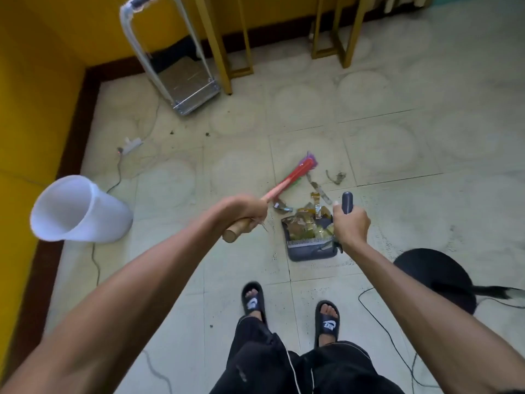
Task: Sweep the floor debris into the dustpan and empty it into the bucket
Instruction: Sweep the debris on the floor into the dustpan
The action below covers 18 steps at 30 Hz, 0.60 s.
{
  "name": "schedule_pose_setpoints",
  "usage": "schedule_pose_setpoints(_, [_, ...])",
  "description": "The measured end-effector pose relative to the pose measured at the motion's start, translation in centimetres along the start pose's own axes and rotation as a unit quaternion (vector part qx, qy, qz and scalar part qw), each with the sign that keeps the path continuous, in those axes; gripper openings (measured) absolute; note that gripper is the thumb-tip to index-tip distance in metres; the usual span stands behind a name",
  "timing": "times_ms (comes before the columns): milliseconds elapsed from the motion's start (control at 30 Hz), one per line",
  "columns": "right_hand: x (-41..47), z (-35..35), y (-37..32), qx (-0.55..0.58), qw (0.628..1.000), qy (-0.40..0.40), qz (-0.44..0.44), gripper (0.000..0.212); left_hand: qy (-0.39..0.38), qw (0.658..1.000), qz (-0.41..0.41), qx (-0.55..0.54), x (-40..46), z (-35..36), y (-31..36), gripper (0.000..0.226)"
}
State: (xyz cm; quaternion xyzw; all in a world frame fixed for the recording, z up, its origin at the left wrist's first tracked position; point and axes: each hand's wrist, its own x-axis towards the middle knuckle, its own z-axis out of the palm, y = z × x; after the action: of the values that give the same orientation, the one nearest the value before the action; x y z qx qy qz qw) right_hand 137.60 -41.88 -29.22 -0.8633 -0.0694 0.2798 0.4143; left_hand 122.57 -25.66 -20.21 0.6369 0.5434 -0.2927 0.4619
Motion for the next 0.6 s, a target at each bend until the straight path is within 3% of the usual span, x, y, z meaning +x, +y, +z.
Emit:
schedule_pose_setpoints(100, [0.8, 0.9, -1.0, -0.001, 1.0, 0.014, 0.015, 0.034, 0.061, 0.987, 0.054, 0.14, 1.9, -2.9, 2.5, 0.009])
schedule_pose_setpoints(233, [1.6, 3.2, -2.7, -0.001, 0.998, 0.042, 0.044, 0.037, 0.116, 0.952, 0.137, 0.249, 7.6, -5.8, 6.2, 0.022])
schedule_pose_setpoints(500, [2.6, 7.6, -5.7, 0.017, 0.99, 0.094, 0.103, 0.037, 0.049, 0.941, 0.219, 0.254, 19.5, -8.0, 13.9, 0.03])
schedule_pose_setpoints(600, [2.3, 8.9, -6.0, -0.01, 0.99, 0.087, 0.107, 0.039, 0.046, 0.913, 0.242, 0.327, 21.9, -6.8, 14.9, 0.032])
